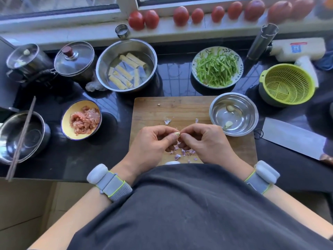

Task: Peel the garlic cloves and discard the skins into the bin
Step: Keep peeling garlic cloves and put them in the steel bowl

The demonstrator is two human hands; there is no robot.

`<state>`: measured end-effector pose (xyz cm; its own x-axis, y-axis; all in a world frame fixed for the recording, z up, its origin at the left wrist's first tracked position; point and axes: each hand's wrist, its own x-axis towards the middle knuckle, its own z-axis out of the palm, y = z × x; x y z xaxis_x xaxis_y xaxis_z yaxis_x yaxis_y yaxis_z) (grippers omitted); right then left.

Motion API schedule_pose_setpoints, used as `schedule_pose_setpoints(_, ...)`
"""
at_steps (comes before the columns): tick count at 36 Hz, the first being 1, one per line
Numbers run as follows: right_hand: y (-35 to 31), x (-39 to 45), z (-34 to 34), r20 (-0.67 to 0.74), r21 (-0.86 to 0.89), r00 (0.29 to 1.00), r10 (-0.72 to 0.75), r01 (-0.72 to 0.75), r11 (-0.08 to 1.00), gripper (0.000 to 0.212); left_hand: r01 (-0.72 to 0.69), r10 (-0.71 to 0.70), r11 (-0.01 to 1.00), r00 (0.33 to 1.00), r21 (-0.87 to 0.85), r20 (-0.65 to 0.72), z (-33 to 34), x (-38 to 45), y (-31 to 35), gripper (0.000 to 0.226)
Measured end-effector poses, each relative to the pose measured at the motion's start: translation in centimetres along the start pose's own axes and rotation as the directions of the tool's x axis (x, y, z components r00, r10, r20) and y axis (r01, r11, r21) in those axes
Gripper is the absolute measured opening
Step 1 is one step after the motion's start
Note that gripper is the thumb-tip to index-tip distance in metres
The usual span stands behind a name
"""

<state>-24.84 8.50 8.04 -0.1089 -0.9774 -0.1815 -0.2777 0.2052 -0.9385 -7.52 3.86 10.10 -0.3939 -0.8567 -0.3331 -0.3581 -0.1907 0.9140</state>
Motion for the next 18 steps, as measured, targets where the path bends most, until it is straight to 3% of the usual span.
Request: schedule_pose_setpoints(18, -1.02, -0.09, 0.58, -0.029, 0.012, 0.991, 0.13, -0.13, 0.991, 0.013, -0.05, 0.055, 0.996, 0.997, 0.078, -0.054, 0.36, -0.51, 0.06, 0.009)
